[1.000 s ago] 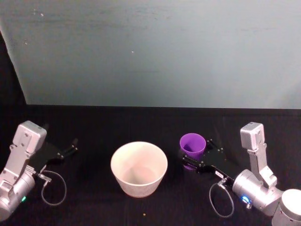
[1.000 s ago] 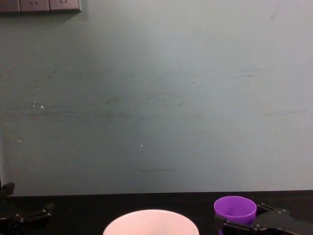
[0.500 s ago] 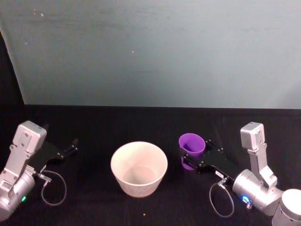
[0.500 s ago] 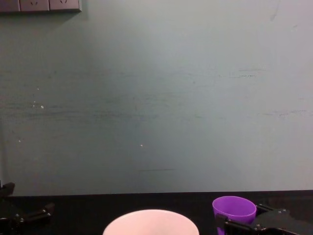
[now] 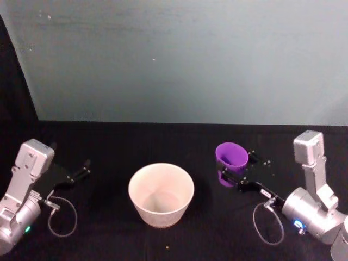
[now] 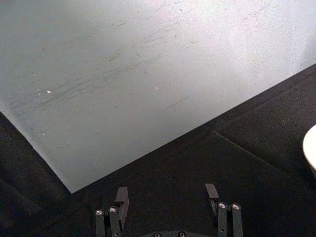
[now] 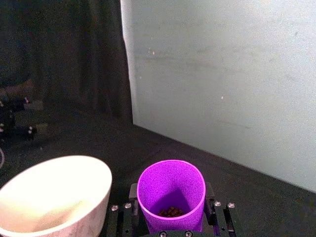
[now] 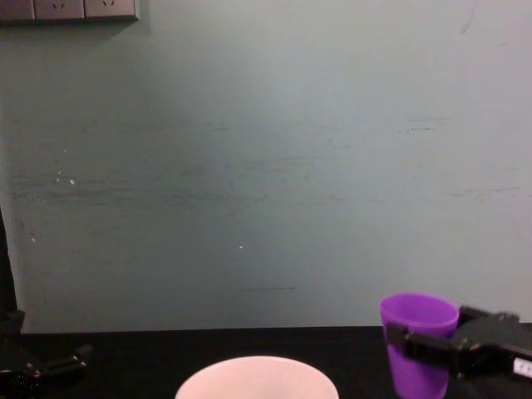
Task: Pick up the cup and pour the mung beans from the cup into the bowl.
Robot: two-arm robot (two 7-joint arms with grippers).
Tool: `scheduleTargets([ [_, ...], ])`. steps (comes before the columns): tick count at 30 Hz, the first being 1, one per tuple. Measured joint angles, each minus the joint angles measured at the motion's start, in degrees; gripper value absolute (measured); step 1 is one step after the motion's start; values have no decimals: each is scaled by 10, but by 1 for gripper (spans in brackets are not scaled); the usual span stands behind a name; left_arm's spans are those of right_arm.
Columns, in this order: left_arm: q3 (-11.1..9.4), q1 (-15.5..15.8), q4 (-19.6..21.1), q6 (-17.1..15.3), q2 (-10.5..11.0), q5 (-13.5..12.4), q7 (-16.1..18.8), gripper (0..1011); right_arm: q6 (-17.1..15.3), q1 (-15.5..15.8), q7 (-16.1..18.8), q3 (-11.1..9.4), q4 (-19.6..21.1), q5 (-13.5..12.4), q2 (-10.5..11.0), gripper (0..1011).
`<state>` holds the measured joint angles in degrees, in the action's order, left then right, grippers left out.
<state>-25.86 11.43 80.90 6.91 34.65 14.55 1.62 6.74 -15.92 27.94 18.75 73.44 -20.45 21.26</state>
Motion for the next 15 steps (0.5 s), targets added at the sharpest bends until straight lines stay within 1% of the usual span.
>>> scheduleTargets([
  [4, 0, 0, 0, 0, 0, 0, 0, 1003, -19, 16, -8, -9, 49, -4, 16, 748],
  [7, 0, 0, 0, 0, 0, 0, 0, 1003, -31, 22, -11, -13, 69, -10, 22, 749],
  [10, 0, 0, 0, 0, 0, 0, 0, 1003, -55, 29, -10, -21, 96, -27, 31, 749],
  [12, 0, 0, 0, 0, 0, 0, 0, 1003, -65, 31, -10, -24, 107, -33, 35, 748],
  [13, 0, 0, 0, 0, 0, 0, 0, 1003, -78, 32, -11, -26, 120, -39, 40, 748],
  [15, 0, 0, 0, 0, 0, 0, 0, 1003, -93, 33, -13, -28, 133, -45, 45, 748],
])
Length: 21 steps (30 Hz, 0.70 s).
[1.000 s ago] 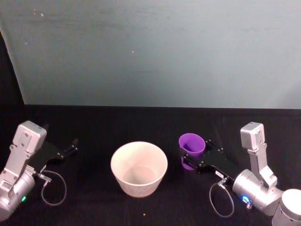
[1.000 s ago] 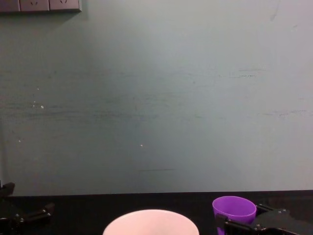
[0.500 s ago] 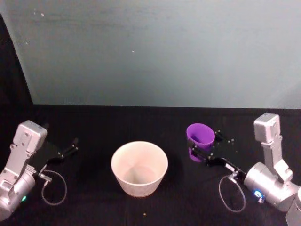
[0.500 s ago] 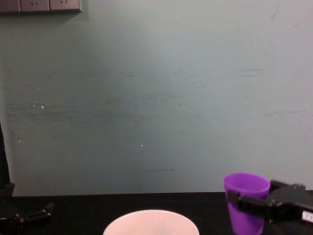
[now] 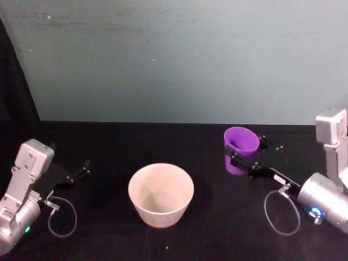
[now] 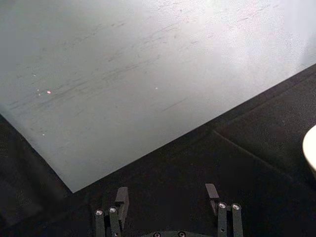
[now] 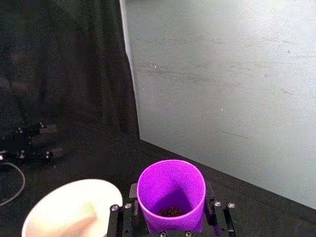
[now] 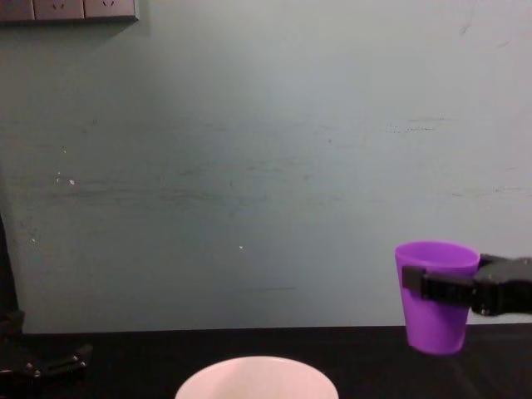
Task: Pick up the cup and pour the mung beans from the cup into the bowl.
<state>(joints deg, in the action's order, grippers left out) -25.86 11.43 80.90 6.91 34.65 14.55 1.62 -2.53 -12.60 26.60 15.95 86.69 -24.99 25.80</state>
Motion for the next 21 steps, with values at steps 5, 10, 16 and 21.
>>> scheduleTargets([
  [5, 0, 0, 0, 0, 0, 0, 0, 1003, -42, 0, -10, -6, 40, -20, 17, 748],
  [10, 0, 0, 0, 0, 0, 0, 0, 1003, -68, -2, -17, -11, 71, -37, 29, 749],
  [16, 0, 0, 0, 0, 0, 0, 0, 1003, -107, -11, -25, -20, 105, -67, 41, 748],
  [21, 0, 0, 0, 0, 0, 0, 0, 1003, -123, -18, -31, -25, 130, -86, 49, 748],
])
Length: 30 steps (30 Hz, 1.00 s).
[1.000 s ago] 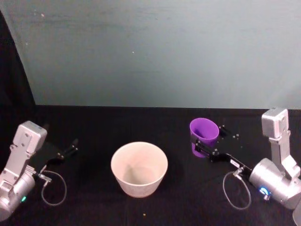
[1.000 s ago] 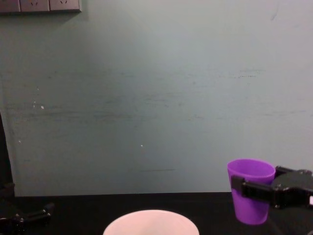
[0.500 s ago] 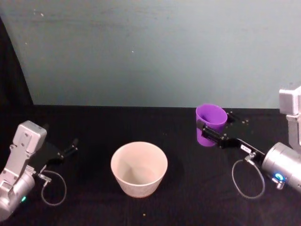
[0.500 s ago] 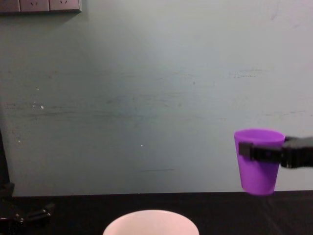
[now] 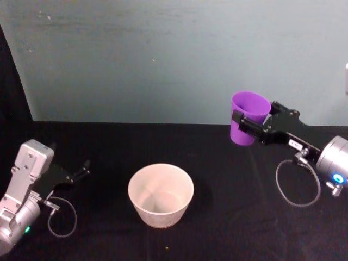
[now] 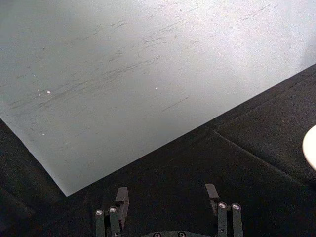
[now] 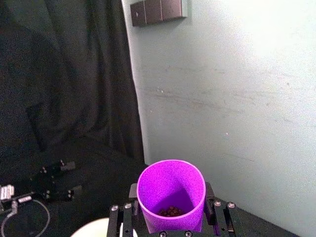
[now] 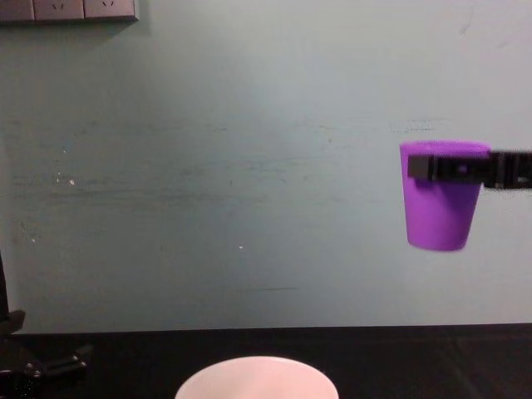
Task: Pick up the cup and pour the mung beans from the cup into the bowl.
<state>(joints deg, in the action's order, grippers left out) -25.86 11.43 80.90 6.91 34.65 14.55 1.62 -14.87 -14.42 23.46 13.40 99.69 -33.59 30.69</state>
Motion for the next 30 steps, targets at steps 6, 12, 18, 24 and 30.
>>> scheduleTargets([
  [6, 0, 0, 0, 0, 0, 0, 0, 1003, -10, -6, -10, 0, 20, -12, 7, 748],
  [12, 0, 0, 0, 0, 0, 0, 0, 1003, -13, -11, -15, 5, 30, -18, 13, 748],
  [18, 0, 0, 0, 0, 0, 0, 0, 1003, -13, -10, -15, 4, 30, -18, 13, 748],
  [24, 0, 0, 0, 0, 0, 0, 0, 1003, -13, -10, -15, 4, 29, -18, 12, 749],
  [30, 0, 0, 0, 0, 0, 0, 0, 1003, -13, -10, -15, 4, 28, -17, 12, 749],
])
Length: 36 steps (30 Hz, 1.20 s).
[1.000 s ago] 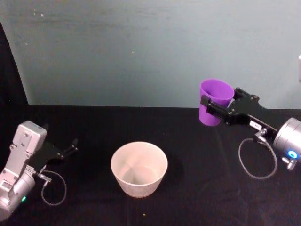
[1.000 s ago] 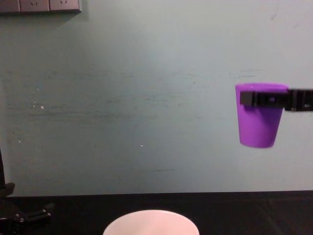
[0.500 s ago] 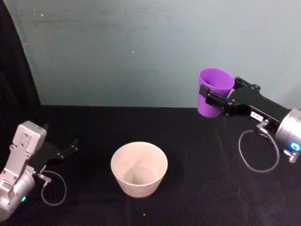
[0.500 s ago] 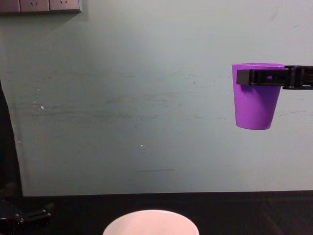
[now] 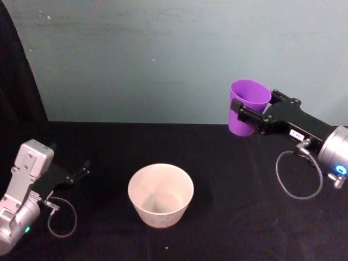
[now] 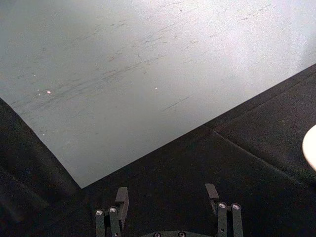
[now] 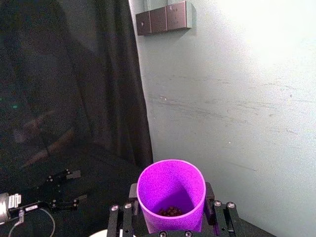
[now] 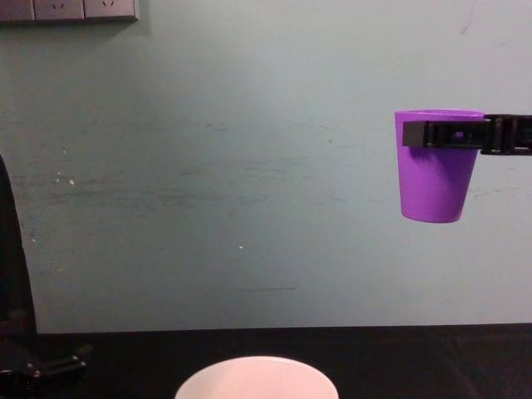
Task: Pick up the cup and pour the mung beans from the cup into the bowl.
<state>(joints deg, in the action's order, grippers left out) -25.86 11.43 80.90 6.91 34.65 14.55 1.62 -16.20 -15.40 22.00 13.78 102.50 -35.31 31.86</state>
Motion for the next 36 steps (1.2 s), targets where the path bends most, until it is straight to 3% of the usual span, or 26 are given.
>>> scheduleTargets([
  [36, 0, 0, 0, 0, 0, 0, 0, 1004, 0, 0, 1, 0, -1, 1, -1, 748],
])
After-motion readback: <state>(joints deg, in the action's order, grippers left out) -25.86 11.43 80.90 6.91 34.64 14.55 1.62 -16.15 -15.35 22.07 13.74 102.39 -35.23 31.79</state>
